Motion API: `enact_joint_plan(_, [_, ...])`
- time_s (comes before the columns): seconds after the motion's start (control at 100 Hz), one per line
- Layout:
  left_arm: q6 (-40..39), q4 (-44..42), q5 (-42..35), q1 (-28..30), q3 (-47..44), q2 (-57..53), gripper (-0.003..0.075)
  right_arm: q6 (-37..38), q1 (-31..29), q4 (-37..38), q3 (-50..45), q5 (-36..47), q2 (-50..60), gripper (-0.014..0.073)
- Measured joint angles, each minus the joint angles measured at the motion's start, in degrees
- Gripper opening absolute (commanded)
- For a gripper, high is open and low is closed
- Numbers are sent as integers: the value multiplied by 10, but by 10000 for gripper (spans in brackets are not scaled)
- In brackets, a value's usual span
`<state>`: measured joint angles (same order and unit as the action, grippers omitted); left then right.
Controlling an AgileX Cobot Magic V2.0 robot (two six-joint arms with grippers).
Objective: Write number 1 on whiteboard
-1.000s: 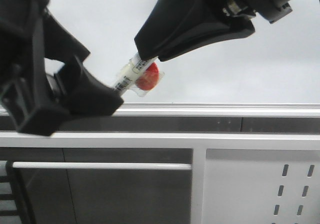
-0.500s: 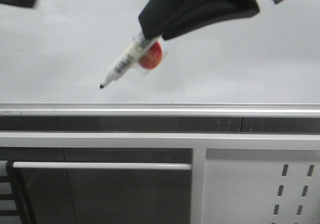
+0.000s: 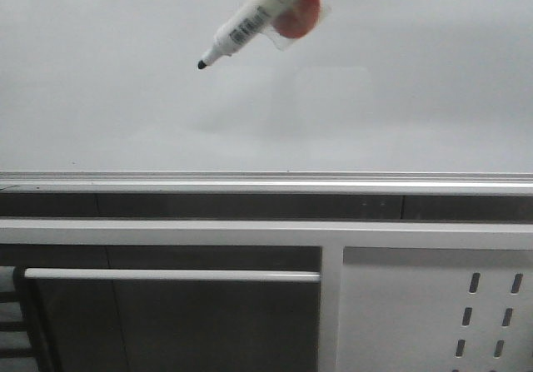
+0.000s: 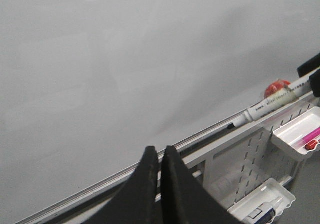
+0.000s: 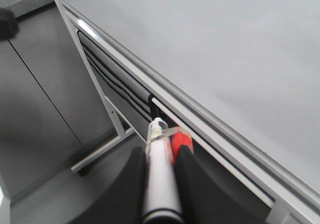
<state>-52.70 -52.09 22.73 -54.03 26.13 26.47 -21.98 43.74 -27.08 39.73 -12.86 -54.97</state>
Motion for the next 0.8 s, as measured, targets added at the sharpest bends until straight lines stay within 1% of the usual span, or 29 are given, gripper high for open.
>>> enact_joint_plan(0.23, [0, 7, 10, 0, -46, -85, -18, 0, 0, 1, -52, 35, 45, -78])
enact_joint_plan(0.39, [0, 3, 29, 12, -62, -93, -18, 0, 0, 1, -72, 49, 48, -78])
enact_joint_plan(0.63, [-7, -10, 2, 31, -76, -103, -18, 0, 0, 1, -90, 63, 48, -78])
enact_joint_plan(0.8, [-31, -10, 0, 51, -83, -147, -18, 0, 0, 1, -91, 68, 48, -79])
